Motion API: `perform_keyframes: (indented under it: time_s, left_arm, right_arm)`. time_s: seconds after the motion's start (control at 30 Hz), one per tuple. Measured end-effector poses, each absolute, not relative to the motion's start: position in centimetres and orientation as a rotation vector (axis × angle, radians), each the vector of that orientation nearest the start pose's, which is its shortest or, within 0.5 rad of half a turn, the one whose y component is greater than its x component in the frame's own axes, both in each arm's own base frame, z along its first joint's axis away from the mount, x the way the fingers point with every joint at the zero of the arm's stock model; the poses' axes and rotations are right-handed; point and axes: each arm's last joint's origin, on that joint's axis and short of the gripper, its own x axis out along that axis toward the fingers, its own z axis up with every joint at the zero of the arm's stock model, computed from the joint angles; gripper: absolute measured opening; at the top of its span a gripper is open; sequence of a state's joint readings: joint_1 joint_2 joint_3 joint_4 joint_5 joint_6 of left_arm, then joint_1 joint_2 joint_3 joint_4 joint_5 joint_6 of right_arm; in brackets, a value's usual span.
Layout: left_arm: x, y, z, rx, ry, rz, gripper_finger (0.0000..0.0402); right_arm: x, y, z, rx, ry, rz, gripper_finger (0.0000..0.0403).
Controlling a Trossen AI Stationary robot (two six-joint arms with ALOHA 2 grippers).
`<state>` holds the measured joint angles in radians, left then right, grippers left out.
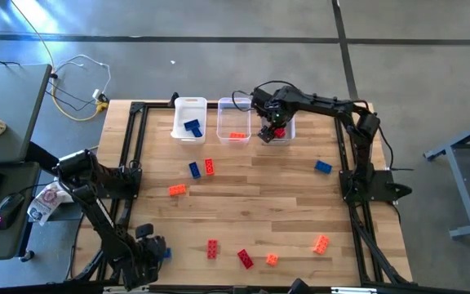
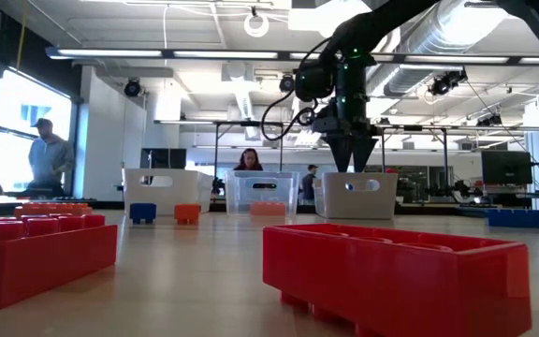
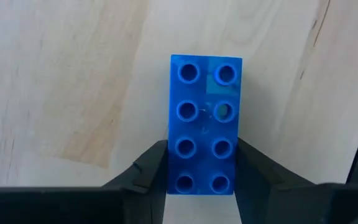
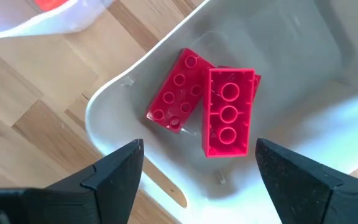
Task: Sort & place blocks by color
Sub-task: Put the blue game piece into the white bin
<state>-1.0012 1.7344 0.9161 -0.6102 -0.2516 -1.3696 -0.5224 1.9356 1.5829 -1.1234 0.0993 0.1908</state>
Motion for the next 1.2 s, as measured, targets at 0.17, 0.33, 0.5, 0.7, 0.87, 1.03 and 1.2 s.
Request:
perform_keyframes:
  time_s: [0.17, 0.33, 0.5, 0.7, 0.87, 1.03, 1.2]
  left_arm:
    - [16.2, -23.2, 13.4, -0.283, 1.184, 0.319, 0.0112]
    - [16.2, -22.0, 14.5, -0.252, 1.159, 0.381, 0.0112]
    - [16.4, -19.9, 15.9, -0.197, 1.130, 0.474, 0.0112]
    - [16.7, -16.7, 18.6, -0.135, 1.077, 0.557, 0.0112]
    - [16.8, -13.4, 21.0, -0.060, 1.042, 0.622, 0.0112]
    - [16.6, -9.7, 23.2, 0.006, 1.017, 0.710, 0.0112]
    - [16.3, -6.2, 25.2, 0.031, 0.992, 0.749, 0.0112]
  right_arm:
    - [31.7, -18.5, 24.3, 0.440, 1.374, -0.634, 0.0296]
    - [31.1, -18.0, 26.0, 0.432, 1.328, -0.629, 0.0296]
    - [31.1, -16.8, 27.1, 0.429, 1.303, -0.585, 0.0296]
    - [32.1, -14.3, 27.4, 0.399, 1.308, -0.502, 0.0296]
    - [33.1, -11.8, 27.4, 0.354, 1.317, -0.442, 0.0296]
    - [33.9, -9.2, 27.4, 0.344, 1.317, -0.411, 0.0296]
    - [34.5, -6.6, 27.5, 0.319, 1.317, -0.368, 0.0296]
